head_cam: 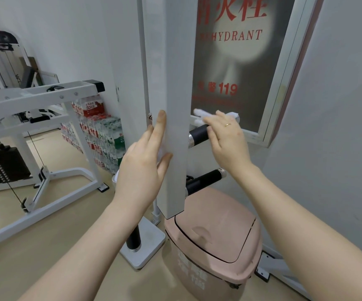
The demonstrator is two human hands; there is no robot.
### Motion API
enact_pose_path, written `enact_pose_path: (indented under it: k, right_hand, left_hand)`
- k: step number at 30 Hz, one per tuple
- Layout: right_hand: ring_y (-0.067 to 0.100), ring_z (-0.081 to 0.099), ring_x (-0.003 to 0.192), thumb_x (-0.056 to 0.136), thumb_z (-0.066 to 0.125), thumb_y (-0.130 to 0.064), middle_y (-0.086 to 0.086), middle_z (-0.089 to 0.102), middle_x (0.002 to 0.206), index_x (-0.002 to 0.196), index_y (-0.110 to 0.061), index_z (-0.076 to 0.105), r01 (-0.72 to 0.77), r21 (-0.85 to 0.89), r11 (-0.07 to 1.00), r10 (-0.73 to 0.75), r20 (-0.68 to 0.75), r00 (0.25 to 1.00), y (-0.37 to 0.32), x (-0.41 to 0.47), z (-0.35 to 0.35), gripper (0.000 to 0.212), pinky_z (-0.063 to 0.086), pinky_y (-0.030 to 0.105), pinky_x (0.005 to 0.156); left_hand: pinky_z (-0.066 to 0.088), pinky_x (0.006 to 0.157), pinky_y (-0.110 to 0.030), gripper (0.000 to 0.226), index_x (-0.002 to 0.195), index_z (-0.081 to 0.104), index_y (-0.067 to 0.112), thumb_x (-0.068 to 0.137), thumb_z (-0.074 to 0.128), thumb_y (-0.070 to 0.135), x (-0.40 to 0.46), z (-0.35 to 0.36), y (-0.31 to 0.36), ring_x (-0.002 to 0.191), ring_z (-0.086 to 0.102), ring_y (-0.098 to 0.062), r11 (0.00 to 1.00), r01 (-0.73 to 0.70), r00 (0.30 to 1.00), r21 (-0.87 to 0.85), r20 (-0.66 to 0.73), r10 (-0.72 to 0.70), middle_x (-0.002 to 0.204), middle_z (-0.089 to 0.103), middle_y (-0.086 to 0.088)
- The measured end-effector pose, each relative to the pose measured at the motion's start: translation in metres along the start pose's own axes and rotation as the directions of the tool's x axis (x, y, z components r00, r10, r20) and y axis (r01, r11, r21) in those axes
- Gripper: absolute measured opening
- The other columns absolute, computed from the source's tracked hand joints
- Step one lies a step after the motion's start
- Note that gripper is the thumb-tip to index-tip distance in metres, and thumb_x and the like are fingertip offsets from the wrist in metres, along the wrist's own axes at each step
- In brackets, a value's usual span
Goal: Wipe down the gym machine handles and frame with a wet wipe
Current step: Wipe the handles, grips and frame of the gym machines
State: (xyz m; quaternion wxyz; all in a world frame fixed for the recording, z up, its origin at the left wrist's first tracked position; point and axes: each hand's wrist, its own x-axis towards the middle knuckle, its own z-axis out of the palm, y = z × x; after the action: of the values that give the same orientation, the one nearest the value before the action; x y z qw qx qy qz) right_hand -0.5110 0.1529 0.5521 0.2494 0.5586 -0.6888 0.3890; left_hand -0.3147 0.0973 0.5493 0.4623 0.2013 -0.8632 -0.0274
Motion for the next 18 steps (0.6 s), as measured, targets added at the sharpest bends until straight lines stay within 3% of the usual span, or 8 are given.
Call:
enact_pose_path:
  k: [3, 5, 6, 9, 10, 14, 18]
  right_hand:
    - [0.028, 0.051, 0.097, 0.093, 0.032, -0.018, 0.007, 0.064, 0.107, 0.111, -0.006, 0.061, 0.237, 0.042, 0.971, -0.241, 0.103, 0.965, -0.020, -0.006, 0.006, 0.037, 0.035, 0.032, 0.089]
    - [0.027, 0.051, 0.096, 0.094, 0.031, -0.018, 0.006, 0.063, 0.106, 0.112, -0.005, 0.061, 0.292, 0.053, 0.955, -0.297, 0.152, 0.943, -0.015, -0.003, 0.004, 0.037, 0.036, 0.032, 0.088]
    - [0.029, 0.051, 0.099, 0.093, 0.031, -0.019, 0.007, 0.063, 0.107, 0.111, -0.005, 0.061, 0.265, 0.037, 0.963, -0.268, 0.149, 0.952, -0.008, 0.000, 0.003, 0.037, 0.037, 0.034, 0.090]
    - [0.033, 0.051, 0.116, 0.093, 0.033, -0.019, 0.012, 0.063, 0.115, 0.114, -0.008, 0.061, -0.019, 0.066, 0.998, 0.018, 0.017, 1.000, 0.012, 0.005, -0.001, 0.037, 0.031, 0.033, 0.101]
    - [0.030, 0.051, 0.117, 0.093, 0.034, -0.018, 0.011, 0.064, 0.115, 0.114, -0.008, 0.062, -0.039, 0.083, 0.996, 0.041, -0.017, 0.999, 0.012, 0.004, -0.001, 0.036, 0.032, 0.033, 0.102]
    - [0.026, 0.051, 0.101, 0.087, 0.037, -0.003, 0.006, 0.063, 0.110, 0.113, -0.006, 0.060, 0.232, 0.113, 0.966, -0.244, 0.110, 0.963, -0.014, -0.007, 0.008, 0.035, 0.043, 0.035, 0.086]
    - [0.026, 0.049, 0.104, 0.082, 0.041, 0.008, 0.005, 0.059, 0.116, 0.119, -0.006, 0.056, 0.311, 0.106, 0.944, -0.327, 0.198, 0.924, -0.002, 0.002, 0.004, 0.043, 0.037, 0.031, 0.091]
  left_hand:
    - [0.045, 0.075, -0.037, 0.078, 0.142, 0.002, 0.024, 0.083, 0.053, 0.025, 0.000, 0.000, -0.001, 0.095, 0.058, -0.038, 1.000, 0.003, 1.000, 0.010, 0.003, -0.003, 0.127, 0.056, -0.016]
    - [0.046, 0.077, -0.038, 0.078, 0.143, 0.003, 0.024, 0.083, 0.054, 0.024, 0.000, -0.001, -0.001, 0.099, 0.058, -0.038, 1.000, 0.005, 1.000, 0.004, 0.003, -0.005, 0.130, 0.055, -0.016]
    - [0.046, 0.079, -0.038, 0.078, 0.143, 0.004, 0.024, 0.083, 0.055, 0.024, 0.000, -0.001, -0.002, 0.100, 0.058, -0.038, 1.000, 0.004, 1.000, 0.000, 0.004, -0.004, 0.130, 0.055, -0.016]
    - [0.044, 0.079, -0.036, 0.079, 0.143, 0.005, 0.022, 0.083, 0.058, 0.021, 0.000, 0.000, -0.001, 0.099, 0.058, -0.038, 1.000, 0.004, 1.000, 0.000, 0.005, -0.004, 0.129, 0.055, -0.017]
    - [0.042, 0.078, -0.033, 0.079, 0.143, 0.005, 0.022, 0.083, 0.056, 0.022, 0.000, 0.000, -0.002, 0.097, 0.058, -0.037, 1.000, 0.006, 1.000, 0.007, 0.002, -0.006, 0.127, 0.056, -0.017]
    - [0.036, 0.074, -0.028, 0.077, 0.144, 0.011, 0.019, 0.082, 0.055, 0.023, 0.001, 0.002, -0.003, 0.092, 0.059, -0.035, 0.999, 0.015, 1.000, 0.035, -0.005, -0.015, 0.125, 0.058, -0.015]
    - [0.033, 0.069, -0.023, 0.077, 0.144, 0.012, 0.021, 0.081, 0.056, 0.021, 0.003, 0.002, -0.004, 0.089, 0.058, -0.036, 0.999, 0.006, 1.000, 0.035, -0.007, -0.005, 0.124, 0.058, -0.014]
